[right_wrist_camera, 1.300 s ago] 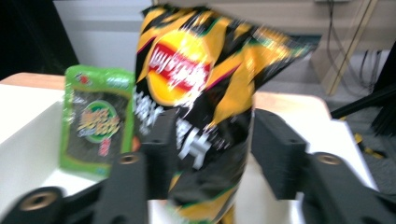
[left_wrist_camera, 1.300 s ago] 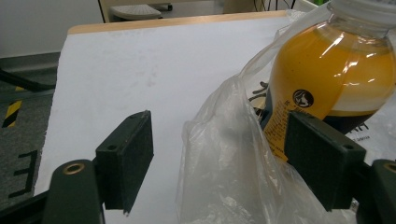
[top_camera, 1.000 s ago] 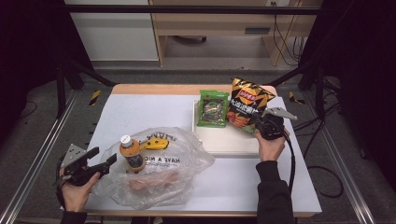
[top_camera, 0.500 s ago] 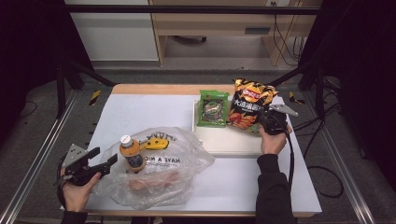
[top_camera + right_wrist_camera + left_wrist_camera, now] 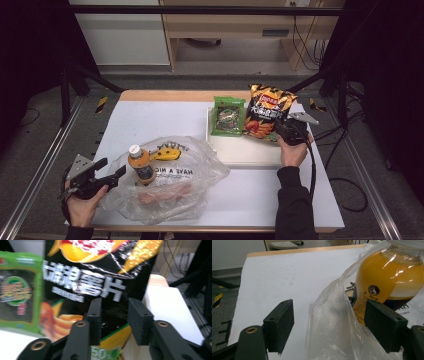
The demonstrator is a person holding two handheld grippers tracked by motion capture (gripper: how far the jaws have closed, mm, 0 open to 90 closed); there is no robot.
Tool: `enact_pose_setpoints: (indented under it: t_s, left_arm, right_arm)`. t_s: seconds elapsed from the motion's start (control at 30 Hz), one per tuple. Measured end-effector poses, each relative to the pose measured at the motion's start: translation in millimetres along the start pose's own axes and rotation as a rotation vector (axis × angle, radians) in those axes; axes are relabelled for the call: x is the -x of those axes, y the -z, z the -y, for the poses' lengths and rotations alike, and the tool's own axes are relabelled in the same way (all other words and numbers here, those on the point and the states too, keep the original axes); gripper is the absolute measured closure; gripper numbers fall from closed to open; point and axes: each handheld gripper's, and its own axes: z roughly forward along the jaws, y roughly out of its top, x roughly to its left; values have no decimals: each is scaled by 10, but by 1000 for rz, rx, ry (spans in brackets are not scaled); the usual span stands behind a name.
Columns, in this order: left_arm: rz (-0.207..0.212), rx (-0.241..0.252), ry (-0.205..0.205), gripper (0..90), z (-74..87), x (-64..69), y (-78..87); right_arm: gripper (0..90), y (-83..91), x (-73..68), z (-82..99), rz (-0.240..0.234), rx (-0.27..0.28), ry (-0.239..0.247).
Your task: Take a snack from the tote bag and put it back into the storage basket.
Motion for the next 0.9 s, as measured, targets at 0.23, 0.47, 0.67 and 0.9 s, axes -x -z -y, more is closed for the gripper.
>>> enact_pose_setpoints:
  t_s: [0.23,0.47,0.67,0.9]
  left_arm:
    - [0,1,0,240,-2,3,2]
    - [1,4,2,240,-5,-3,16]
    - [0,1,0,240,-2,-4,11]
    - [2,9,3,240,-9,-7,26]
  right_arm:
    - [891,149,-221,20,-150,-49,27]
    - [900,-3,-296,191,-119,-114,46]
    - [900,-25,-253,227,-20,-138,22]
    - [869,52,-229,209,-6,-110,34]
